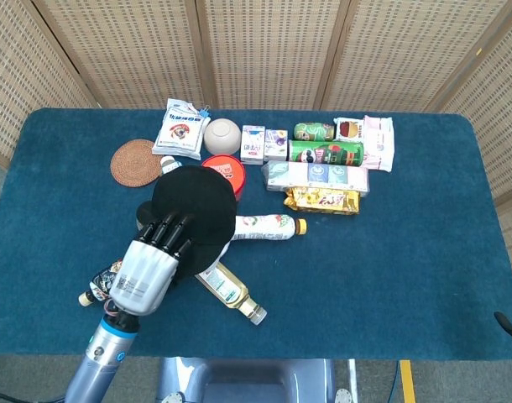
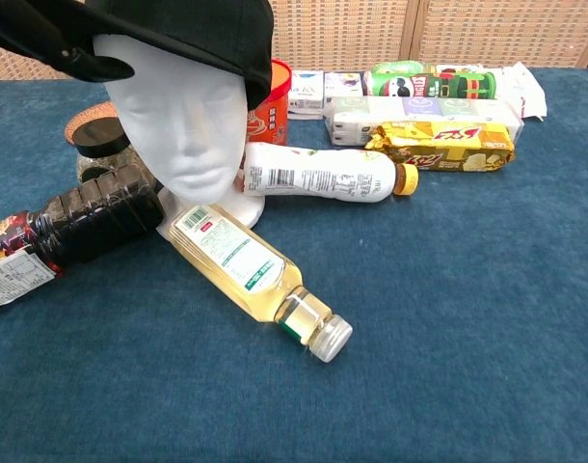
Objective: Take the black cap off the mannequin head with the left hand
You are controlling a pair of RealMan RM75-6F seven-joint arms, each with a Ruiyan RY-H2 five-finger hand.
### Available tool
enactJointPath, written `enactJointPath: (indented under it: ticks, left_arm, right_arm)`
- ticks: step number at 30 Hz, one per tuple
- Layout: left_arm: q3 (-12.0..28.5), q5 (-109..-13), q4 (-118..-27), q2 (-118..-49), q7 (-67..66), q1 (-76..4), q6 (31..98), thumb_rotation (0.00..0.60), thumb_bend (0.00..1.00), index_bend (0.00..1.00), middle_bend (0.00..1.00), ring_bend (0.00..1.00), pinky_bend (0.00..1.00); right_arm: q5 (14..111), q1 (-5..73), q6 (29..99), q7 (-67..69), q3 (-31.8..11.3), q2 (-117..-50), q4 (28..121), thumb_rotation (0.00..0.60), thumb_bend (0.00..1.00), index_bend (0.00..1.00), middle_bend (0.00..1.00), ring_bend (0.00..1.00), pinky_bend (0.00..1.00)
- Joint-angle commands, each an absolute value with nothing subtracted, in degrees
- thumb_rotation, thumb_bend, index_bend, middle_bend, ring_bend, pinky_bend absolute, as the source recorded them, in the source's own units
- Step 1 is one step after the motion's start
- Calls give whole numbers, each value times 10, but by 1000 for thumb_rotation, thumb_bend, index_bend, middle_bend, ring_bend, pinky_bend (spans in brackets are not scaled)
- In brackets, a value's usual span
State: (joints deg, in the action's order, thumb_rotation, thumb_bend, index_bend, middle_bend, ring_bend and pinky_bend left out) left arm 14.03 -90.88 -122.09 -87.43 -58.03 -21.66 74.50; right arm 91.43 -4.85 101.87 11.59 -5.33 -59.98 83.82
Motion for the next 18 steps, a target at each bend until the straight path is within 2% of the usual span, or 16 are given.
enactJointPath:
  ticks: [1,7,18]
  left_arm:
    - [153,-911,-1186,-912,-599,-231,767,600,172,563,351,294,448]
    - [157,-927,-1153,-929,-588,-237,788,600,276,677,482,416,594]
    - [164,-946,-1137,-914,-547,-239,812,600,309,713,524,456,609]
  right_arm:
    - [914,-48,1018,120,-53,-599,838,600,0,100,0,0,0]
    - [918,-47,1013,121,-50,-598,839,600,0,102,0,0,0]
    - [923,-45,1009,115,-46,-598,842,600,0,105,0,0,0]
